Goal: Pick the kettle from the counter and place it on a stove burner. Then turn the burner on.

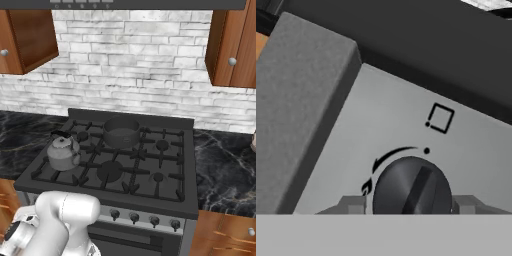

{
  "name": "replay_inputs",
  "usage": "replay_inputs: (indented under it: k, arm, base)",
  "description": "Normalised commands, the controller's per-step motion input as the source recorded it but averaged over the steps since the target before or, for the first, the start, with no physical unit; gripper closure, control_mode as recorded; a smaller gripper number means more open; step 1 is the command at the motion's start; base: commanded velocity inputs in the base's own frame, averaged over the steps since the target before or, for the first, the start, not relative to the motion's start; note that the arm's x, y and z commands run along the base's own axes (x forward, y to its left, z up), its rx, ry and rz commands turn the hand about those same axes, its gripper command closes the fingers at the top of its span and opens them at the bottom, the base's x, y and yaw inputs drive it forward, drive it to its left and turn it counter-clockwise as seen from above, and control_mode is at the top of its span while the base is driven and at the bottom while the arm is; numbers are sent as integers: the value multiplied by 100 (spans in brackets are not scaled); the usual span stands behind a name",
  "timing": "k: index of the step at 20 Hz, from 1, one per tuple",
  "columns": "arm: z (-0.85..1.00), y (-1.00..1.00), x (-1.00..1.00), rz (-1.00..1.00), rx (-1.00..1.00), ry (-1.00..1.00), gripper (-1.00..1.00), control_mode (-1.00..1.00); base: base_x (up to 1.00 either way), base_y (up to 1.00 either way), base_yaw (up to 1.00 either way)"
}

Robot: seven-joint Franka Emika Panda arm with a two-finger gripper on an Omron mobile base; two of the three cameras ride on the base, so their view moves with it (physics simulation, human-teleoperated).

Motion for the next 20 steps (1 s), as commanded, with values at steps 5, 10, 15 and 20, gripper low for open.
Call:
replay_inputs:
  k: [5, 10, 15, 20]
  arm:
    - [-42, 0, 0, 33, -19, 20, 100, -100]
    - [-45, 0, 0, 33, -19, 28, 100, -100]
    - [-52, 0, 0, 35, -21, 37, 100, -100]
    - [-53, 0, 0, 35, -22, 41, 100, -100]
  base:
    - [0, 0, 0]
    - [0, 0, 0]
    - [0, 0, 0]
    - [0, 0, 0]
